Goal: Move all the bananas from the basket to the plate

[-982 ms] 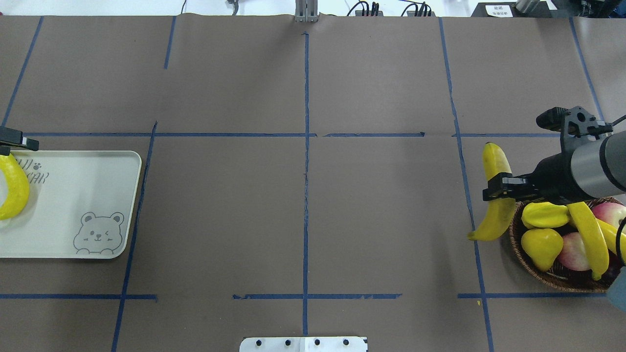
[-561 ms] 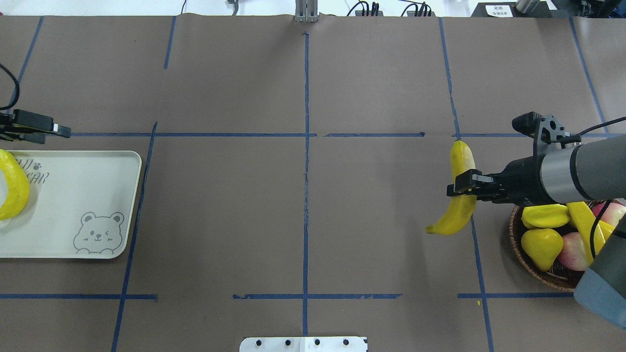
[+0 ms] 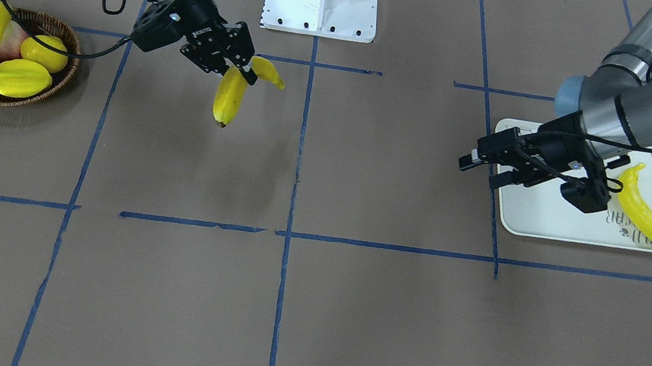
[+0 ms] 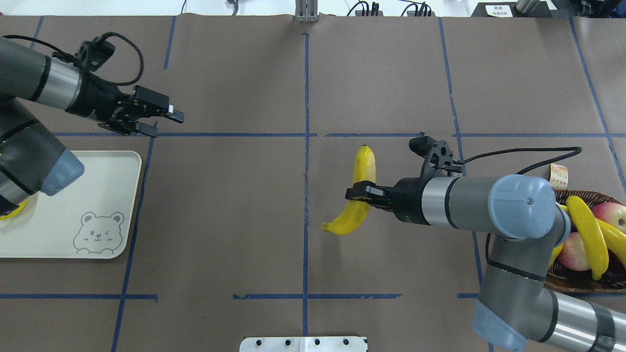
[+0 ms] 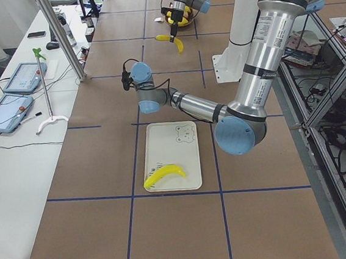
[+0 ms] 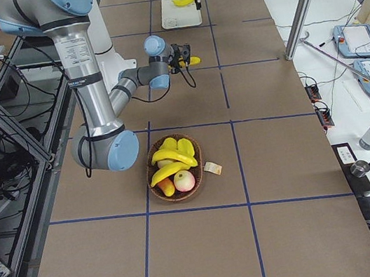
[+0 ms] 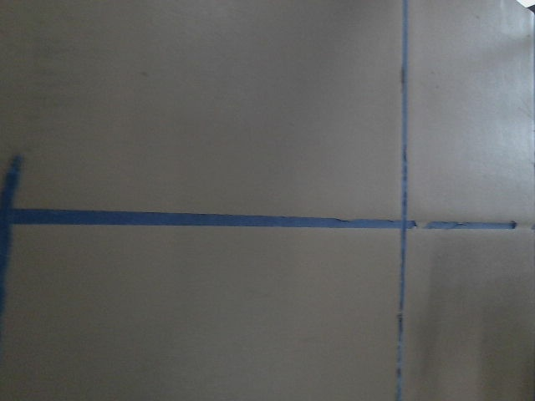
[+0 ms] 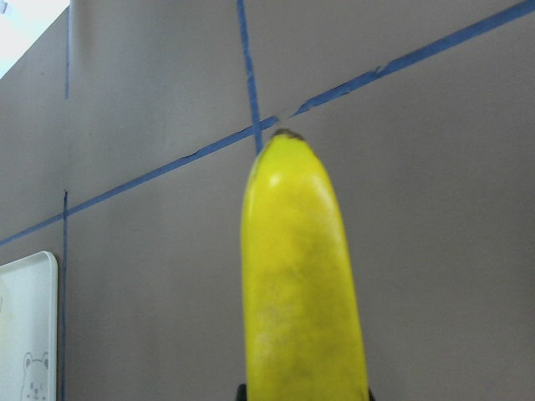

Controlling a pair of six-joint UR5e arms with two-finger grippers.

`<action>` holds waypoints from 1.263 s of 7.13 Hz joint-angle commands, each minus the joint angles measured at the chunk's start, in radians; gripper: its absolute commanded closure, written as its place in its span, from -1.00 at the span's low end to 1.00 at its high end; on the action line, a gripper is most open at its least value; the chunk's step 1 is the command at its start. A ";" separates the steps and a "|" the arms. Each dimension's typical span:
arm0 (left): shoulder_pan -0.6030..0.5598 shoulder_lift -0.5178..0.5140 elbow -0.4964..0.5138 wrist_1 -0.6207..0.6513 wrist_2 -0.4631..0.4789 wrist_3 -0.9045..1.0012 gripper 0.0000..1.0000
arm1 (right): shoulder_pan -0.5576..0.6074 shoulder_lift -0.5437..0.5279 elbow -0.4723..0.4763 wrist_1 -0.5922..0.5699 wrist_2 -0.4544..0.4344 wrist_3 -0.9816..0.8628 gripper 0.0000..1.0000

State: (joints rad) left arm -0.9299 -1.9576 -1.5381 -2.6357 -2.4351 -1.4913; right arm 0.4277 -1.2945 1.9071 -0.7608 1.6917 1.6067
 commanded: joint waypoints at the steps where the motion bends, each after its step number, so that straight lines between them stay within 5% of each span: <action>1: 0.110 -0.133 0.001 0.017 0.069 -0.149 -0.99 | -0.053 0.143 -0.104 0.002 -0.059 0.001 0.83; 4: 0.259 -0.204 0.000 0.065 0.249 -0.196 -0.98 | -0.080 0.187 -0.112 -0.009 -0.076 -0.001 0.83; 8: 0.342 -0.237 0.000 0.065 0.327 -0.224 -0.98 | -0.084 0.196 -0.115 -0.008 -0.084 -0.001 0.78; 9: 0.356 -0.238 0.000 0.066 0.341 -0.224 -0.81 | -0.084 0.196 -0.115 -0.006 -0.086 -0.001 0.77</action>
State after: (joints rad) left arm -0.5962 -2.1921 -1.5386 -2.5706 -2.1218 -1.7145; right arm 0.3439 -1.0987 1.7918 -0.7696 1.6074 1.6061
